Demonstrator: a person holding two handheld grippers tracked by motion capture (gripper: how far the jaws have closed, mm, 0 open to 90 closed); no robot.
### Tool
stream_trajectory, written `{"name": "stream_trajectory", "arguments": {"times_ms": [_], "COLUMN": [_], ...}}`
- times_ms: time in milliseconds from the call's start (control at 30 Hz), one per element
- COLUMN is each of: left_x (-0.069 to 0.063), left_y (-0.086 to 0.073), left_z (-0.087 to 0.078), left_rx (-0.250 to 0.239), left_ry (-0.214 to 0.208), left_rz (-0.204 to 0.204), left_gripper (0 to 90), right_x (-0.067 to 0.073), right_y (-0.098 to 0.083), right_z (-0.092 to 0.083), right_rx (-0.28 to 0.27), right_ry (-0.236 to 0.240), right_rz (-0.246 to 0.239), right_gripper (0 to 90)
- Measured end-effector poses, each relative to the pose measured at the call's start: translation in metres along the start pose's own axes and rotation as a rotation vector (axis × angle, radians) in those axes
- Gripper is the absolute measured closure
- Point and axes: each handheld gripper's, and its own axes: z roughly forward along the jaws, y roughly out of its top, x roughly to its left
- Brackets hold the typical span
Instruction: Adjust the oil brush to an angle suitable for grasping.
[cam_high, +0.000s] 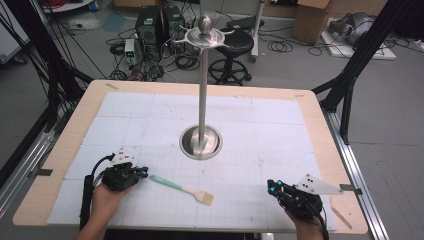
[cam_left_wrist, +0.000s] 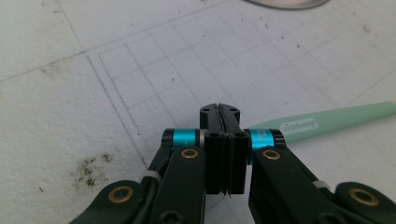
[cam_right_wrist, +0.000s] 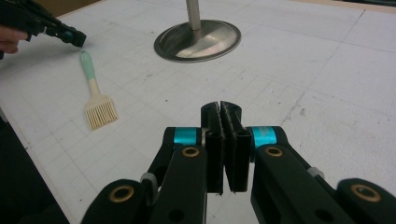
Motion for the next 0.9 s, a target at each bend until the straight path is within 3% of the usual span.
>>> {"name": "stream_trajectory", "arguments": {"times_ms": [67, 233, 433, 500, 567, 700, 767, 900], "left_x": [-0.002, -0.012, -0.022, -0.025, -0.021, -0.007, -0.003, -0.007], "left_y": [-0.001, -0.002, -0.003, -0.001, 0.001, 0.003, 0.004, 0.004], "left_z": [0.001, 0.000, 0.002, 0.002, 0.002, 0.008, 0.012, 0.014], "left_rx": [-0.008, 0.004, 0.004, -0.004, -0.039, -0.032, -0.048, -0.050], "left_ry": [-0.004, -0.062, -0.127, -0.109, -0.071, -0.009, -0.020, -0.072], "left_rz": [0.023, 0.078, 0.095, 0.122, 0.091, 0.041, 0.019, 0.050], "left_gripper": [88.3, 89.4, 89.3, 89.3, 89.3, 89.3, 89.4, 89.5], "right_x": [0.000, 0.000, 0.001, 0.000, 0.000, 0.000, 0.000, 0.000], "right_y": [0.000, 0.000, 0.000, 0.000, 0.000, 0.000, 0.000, 0.000], "right_z": [0.000, 0.000, 0.001, 0.001, 0.000, -0.001, 0.000, 0.000], "right_rx": [-0.003, 0.001, -0.001, 0.001, -0.001, -0.002, -0.001, 0.001], "right_ry": [0.000, 0.002, 0.002, 0.000, 0.000, 0.001, 0.002, 0.003], "right_rz": [0.004, 0.001, 0.000, 0.003, 0.001, 0.001, 0.001, 0.002], "right_gripper": [88.2, 88.1, 88.1, 88.1, 88.1, 88.1, 88.1, 88.1]}}
